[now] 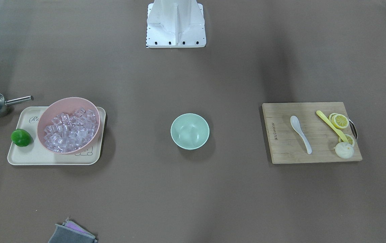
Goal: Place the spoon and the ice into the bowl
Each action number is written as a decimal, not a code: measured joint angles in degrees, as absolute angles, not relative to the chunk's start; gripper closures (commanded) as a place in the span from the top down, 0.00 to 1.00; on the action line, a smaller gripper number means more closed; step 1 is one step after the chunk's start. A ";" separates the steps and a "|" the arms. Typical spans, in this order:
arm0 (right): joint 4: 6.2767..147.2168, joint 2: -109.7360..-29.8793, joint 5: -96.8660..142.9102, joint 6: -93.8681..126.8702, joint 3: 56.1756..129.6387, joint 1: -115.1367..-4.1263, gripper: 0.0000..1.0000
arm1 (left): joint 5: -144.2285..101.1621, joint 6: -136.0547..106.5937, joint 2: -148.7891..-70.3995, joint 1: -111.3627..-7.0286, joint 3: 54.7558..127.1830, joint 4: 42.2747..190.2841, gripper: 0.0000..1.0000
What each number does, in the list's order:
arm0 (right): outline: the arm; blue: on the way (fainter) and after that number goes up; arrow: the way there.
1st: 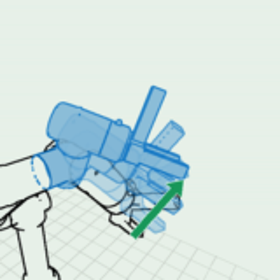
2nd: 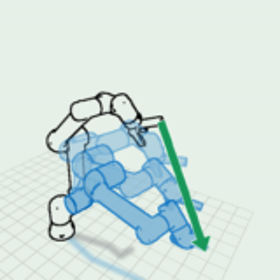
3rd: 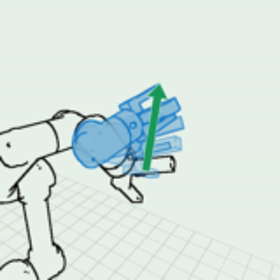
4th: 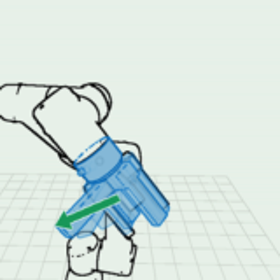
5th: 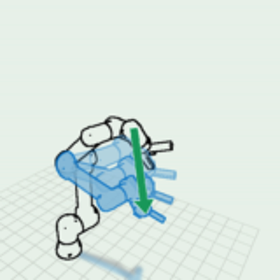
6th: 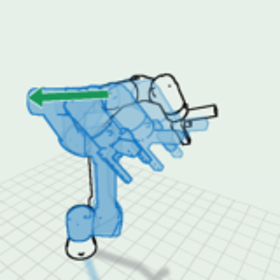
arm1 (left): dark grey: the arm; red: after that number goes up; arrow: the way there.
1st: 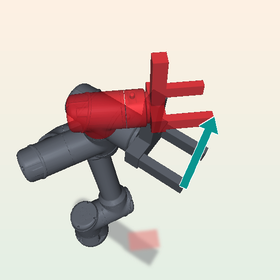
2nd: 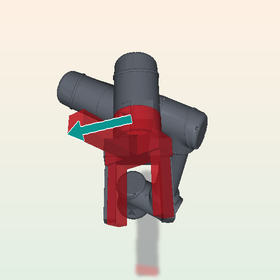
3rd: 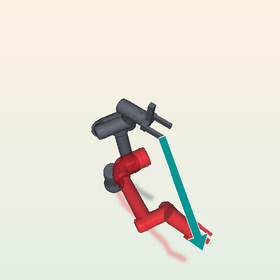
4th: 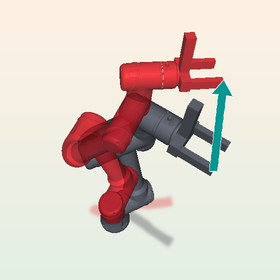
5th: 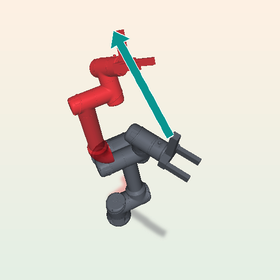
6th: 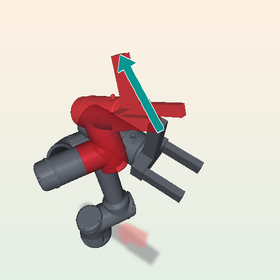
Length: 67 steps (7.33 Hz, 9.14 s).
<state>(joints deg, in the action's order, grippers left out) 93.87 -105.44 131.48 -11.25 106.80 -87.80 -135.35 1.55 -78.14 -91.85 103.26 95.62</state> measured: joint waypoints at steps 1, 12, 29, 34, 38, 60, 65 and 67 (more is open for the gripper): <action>93.87 -105.45 131.48 -11.25 106.79 -87.80 1.00 | -135.37 1.57 -77.98 -91.85 103.34 95.67 1.00; 85.23 -106.28 133.21 -11.05 106.87 -87.89 1.00 | -135.72 1.56 -77.73 -91.99 103.85 96.26 0.99; 79.57 -78.54 106.61 53.44 114.64 -49.49 1.00 | -126.36 -52.27 -90.94 -69.72 94.88 135.49 0.92; 85.14 -73.00 98.71 56.84 112.85 -42.52 0.91 | -115.56 -60.12 -96.38 -58.10 92.16 133.86 0.62; 84.99 -73.00 98.39 56.72 112.77 -42.23 0.91 | -106.51 -65.62 -99.55 -49.69 89.29 133.85 0.50; 73.96 -73.29 101.34 49.80 106.12 -44.78 0.91 | -87.67 -99.21 -127.09 -32.02 93.02 106.56 0.00; 73.92 -73.88 101.63 49.58 106.13 -44.82 0.92 | -82.71 -102.20 -131.71 -29.54 87.65 105.56 0.32; 73.92 -74.30 101.50 50.04 106.06 -44.85 0.95 | -82.49 -101.76 -131.76 -28.96 87.77 105.75 0.85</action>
<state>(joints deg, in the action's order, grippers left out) 73.92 -74.30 101.50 50.04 106.06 -44.85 -82.49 -101.76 -131.76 -28.96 87.77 105.75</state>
